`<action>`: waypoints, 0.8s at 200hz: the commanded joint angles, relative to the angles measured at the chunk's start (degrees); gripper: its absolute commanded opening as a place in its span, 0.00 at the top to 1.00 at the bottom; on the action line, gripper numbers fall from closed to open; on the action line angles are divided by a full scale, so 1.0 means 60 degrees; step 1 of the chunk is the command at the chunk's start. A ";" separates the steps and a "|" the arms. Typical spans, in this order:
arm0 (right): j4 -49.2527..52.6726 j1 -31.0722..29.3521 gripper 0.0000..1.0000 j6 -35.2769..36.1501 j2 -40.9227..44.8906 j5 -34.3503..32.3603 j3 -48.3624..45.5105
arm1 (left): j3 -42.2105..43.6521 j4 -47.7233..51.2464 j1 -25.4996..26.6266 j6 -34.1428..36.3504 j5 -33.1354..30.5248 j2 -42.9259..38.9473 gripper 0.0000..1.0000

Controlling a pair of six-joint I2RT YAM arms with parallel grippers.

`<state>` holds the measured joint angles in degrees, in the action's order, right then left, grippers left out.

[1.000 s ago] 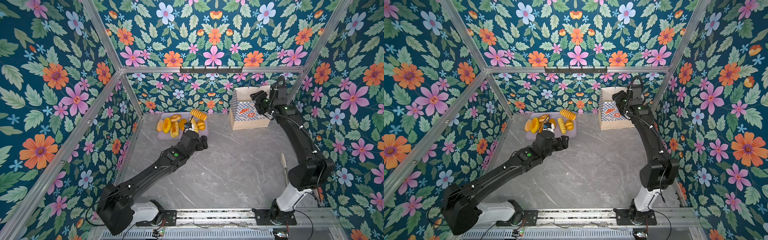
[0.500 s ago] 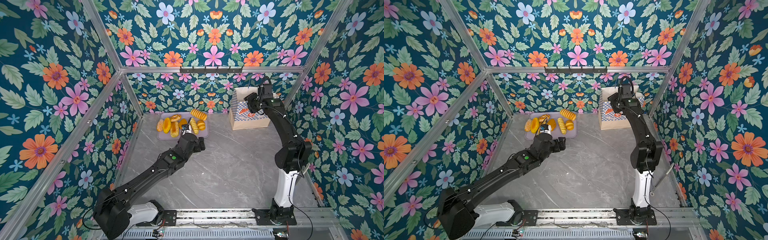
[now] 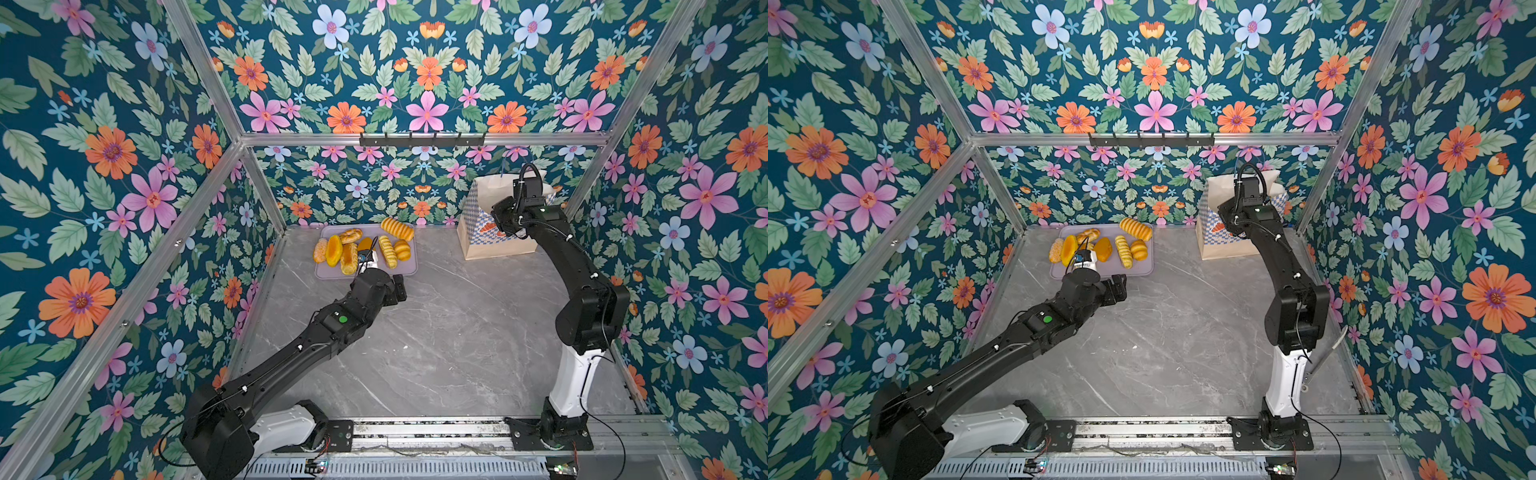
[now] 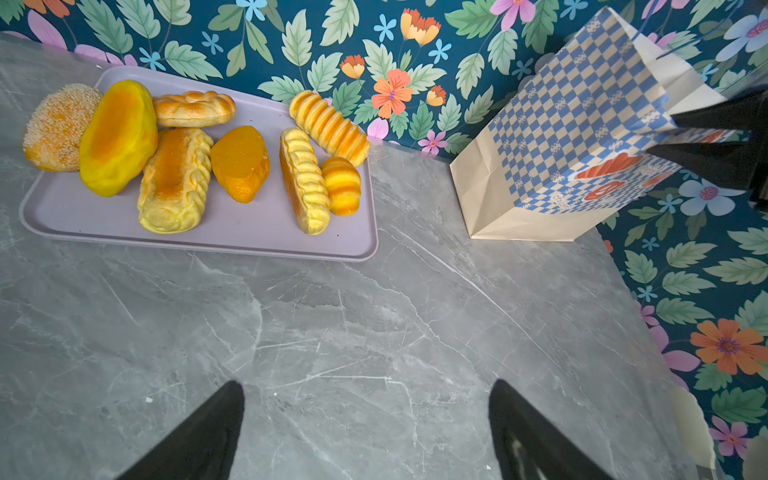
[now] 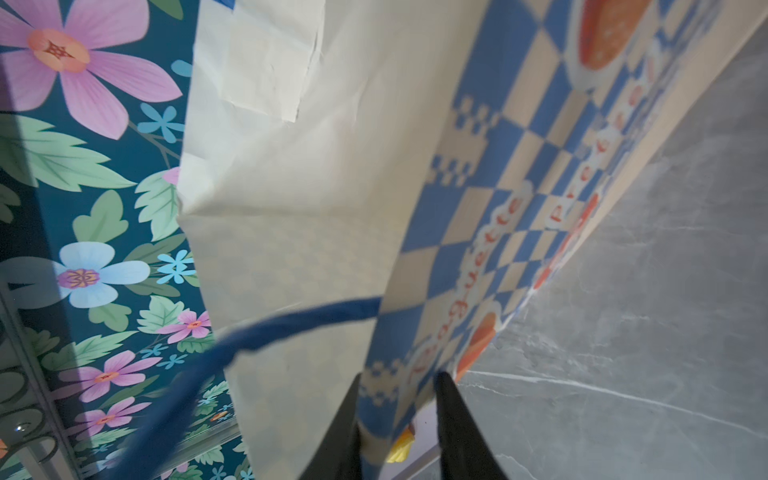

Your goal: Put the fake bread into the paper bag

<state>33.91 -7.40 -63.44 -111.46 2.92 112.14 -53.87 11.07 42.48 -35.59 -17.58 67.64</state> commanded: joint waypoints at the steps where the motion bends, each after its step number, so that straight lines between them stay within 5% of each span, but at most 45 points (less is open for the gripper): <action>1: -0.0453 -0.0002 0.76 -0.0149 0.0605 -0.0194 -0.0665 | -0.0067 0.0054 -0.0002 0.0002 -0.0131 -0.0078 0.07; 94: -0.0163 -0.1058 0.93 0.1266 0.3736 0.0030 -0.3228 | -0.0711 0.1070 -0.0298 0.0242 -0.0610 -0.0640 0.03; 160: 0.0141 -0.3612 0.96 0.1556 0.5944 0.0284 -0.5457 | -0.1582 0.2479 -0.3180 0.0958 0.0778 -0.1318 0.01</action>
<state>34.09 -23.92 -54.63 -78.70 3.90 82.19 -61.45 21.19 27.07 -32.84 -16.45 60.47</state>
